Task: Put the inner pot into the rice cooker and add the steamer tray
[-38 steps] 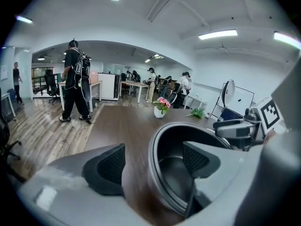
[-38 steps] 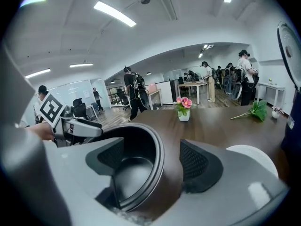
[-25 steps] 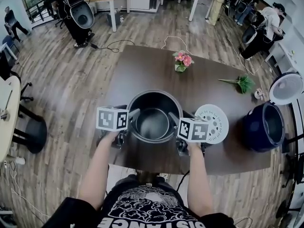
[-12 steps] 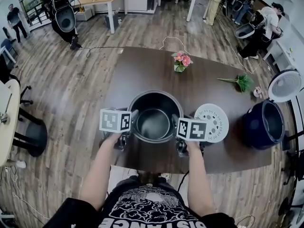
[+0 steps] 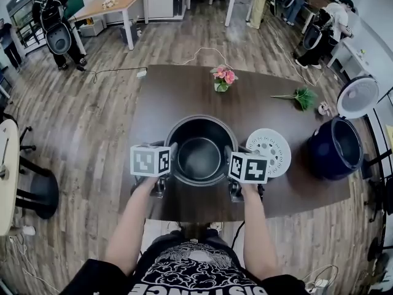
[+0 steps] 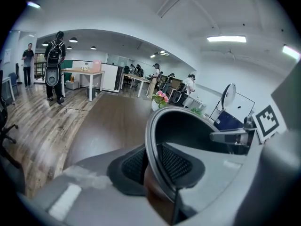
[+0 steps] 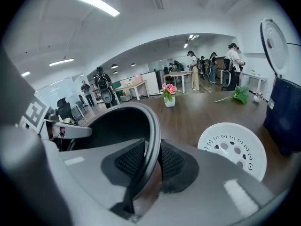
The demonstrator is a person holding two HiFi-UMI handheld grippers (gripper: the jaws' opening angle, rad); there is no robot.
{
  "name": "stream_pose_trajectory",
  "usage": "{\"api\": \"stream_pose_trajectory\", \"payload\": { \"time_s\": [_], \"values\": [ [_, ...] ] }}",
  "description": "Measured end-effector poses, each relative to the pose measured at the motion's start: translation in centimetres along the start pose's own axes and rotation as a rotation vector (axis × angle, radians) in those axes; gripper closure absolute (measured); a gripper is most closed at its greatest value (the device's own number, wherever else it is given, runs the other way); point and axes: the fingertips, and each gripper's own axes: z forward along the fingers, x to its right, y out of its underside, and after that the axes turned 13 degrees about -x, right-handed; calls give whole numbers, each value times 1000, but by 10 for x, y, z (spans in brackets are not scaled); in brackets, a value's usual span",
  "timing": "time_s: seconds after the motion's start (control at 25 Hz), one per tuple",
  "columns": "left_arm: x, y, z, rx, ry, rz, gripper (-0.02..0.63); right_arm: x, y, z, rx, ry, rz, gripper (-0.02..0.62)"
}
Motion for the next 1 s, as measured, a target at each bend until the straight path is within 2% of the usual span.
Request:
{"api": "stream_pose_trajectory", "payload": {
  "time_s": [0.36, 0.56, 1.0],
  "values": [
    [32, -28, -3, 51, 87, 84, 516, 17, -3, -44, 120, 93, 90, 514],
    [60, -42, -10, 65, 154, 169, 520, 25, 6, -77, 192, 148, 165, 515],
    [160, -53, -12, 93, 271, 332, 526, 76, 41, -161, 322, 280, 288, 515]
  ]
}}
